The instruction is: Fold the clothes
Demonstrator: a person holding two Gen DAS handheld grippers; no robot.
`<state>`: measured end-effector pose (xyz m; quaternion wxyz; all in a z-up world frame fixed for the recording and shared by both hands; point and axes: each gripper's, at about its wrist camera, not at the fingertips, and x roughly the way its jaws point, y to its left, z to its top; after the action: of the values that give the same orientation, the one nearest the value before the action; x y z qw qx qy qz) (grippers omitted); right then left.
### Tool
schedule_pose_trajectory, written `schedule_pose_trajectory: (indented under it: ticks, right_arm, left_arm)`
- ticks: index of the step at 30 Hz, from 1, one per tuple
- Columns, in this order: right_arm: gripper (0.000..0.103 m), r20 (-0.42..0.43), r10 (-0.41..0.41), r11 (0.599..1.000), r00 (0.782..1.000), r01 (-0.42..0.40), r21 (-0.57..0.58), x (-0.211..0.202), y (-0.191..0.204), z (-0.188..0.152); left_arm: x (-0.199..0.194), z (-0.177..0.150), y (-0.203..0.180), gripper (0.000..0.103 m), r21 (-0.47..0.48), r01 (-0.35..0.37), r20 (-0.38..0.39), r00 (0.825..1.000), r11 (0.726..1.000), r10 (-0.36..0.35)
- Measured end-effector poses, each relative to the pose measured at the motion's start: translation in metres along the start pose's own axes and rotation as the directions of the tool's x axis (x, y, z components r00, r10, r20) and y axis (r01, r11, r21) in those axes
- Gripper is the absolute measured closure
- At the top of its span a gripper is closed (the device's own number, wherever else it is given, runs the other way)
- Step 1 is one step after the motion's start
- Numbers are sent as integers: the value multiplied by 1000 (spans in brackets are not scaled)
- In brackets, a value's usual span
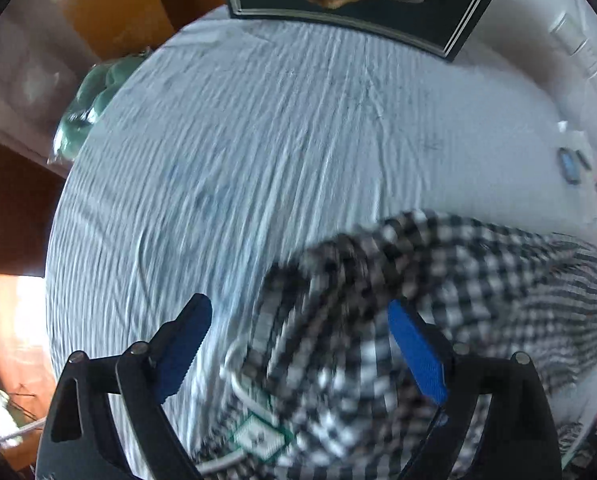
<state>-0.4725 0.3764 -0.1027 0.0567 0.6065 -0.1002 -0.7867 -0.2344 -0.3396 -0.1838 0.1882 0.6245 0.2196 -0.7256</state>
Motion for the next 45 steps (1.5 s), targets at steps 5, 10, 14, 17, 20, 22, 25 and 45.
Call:
schedule_pose_trajectory:
  ticks: [5, 10, 14, 17, 20, 22, 25, 45]
  right_arm:
    - [14, -48, -55, 998, 997, 54, -10, 52, 18, 58]
    - [5, -92, -89, 995, 992, 85, -41, 98, 28, 78]
    - [50, -113, -218, 970, 969, 202, -137, 117, 39, 65]
    - [85, -52, -162, 976, 985, 152, -156, 85, 46, 52]
    - [87, 53, -50, 985, 997, 58, -160, 25, 35, 31]
    - [87, 96, 34, 987, 995, -18, -163, -14, 15, 4]
    - [89, 142, 115, 983, 983, -91, -162, -62, -19, -42]
    - [79, -51, 89, 995, 995, -86, 42, -76, -180, -312]
  left_arm:
    - [40, 24, -15, 12, 51, -45, -70, 996, 998, 49]
    - [51, 26, -2, 8, -18, 32, -68, 997, 999, -33]
    - [34, 22, -10, 81, 2, 32, -20, 999, 999, -32]
    - [13, 19, -16, 94, 6, 21, 13, 1000, 1000, -21]
    - [-22, 4, -8, 95, 2, 77, 98, 992, 997, -77]
    - [-50, -18, 4, 95, 16, 118, 161, 980, 993, -119]
    - [-82, -56, 25, 94, 40, 160, 235, 958, 986, -165]
    - [-76, -228, 88, 75, 53, 137, 107, 984, 989, -142]
